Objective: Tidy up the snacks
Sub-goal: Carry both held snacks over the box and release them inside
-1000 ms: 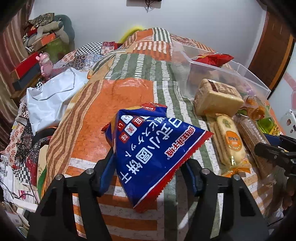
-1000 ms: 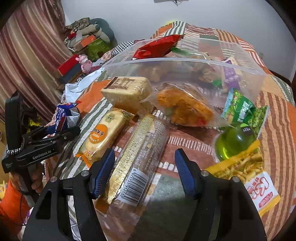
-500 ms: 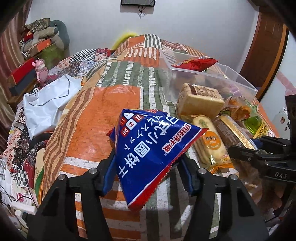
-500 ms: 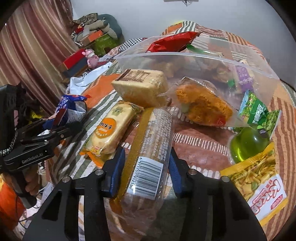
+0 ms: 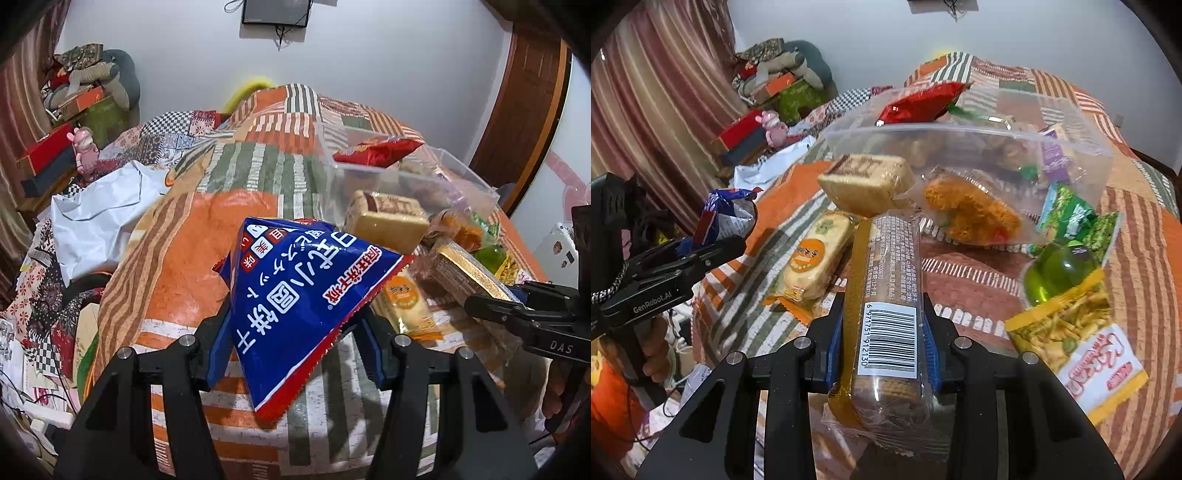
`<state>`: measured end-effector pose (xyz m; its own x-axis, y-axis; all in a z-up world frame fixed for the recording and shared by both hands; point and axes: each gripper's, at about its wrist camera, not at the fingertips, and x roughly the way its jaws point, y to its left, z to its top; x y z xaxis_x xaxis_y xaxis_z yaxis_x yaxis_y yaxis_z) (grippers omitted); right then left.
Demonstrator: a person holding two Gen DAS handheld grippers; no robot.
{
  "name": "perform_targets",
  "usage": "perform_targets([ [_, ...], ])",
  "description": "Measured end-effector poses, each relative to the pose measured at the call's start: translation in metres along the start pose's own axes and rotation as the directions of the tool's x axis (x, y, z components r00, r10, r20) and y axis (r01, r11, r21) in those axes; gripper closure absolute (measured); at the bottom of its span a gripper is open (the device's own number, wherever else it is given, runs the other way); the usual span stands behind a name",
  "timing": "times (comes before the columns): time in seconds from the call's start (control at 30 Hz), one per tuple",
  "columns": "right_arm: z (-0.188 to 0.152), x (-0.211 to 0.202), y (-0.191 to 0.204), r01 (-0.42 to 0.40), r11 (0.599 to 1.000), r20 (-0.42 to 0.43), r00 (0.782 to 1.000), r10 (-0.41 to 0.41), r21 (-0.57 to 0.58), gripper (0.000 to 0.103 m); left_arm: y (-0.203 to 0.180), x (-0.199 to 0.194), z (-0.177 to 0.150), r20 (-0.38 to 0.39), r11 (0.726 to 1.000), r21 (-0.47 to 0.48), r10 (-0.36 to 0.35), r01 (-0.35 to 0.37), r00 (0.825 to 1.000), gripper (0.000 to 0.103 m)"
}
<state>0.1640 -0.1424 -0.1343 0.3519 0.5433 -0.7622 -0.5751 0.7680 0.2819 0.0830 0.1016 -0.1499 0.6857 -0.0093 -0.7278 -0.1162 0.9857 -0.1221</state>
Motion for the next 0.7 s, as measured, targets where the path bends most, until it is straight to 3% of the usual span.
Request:
perform_targets([
  [0.53,0.028,-0.05,-0.005,-0.023,1.0,0.164,0.986,0.022,0.002,0.07,-0.021,-0.024,0.023,0.072,0.999,0.03,-0.03,0.028,0.997,0.045],
  [0.7,0.041,-0.067,-0.012,0.031,1.0,0.225,0.974,-0.031,0.002,0.07,-0.035,-0.025,0.037,0.086,0.997,0.052,-0.066,0.062,0.994,0.045],
])
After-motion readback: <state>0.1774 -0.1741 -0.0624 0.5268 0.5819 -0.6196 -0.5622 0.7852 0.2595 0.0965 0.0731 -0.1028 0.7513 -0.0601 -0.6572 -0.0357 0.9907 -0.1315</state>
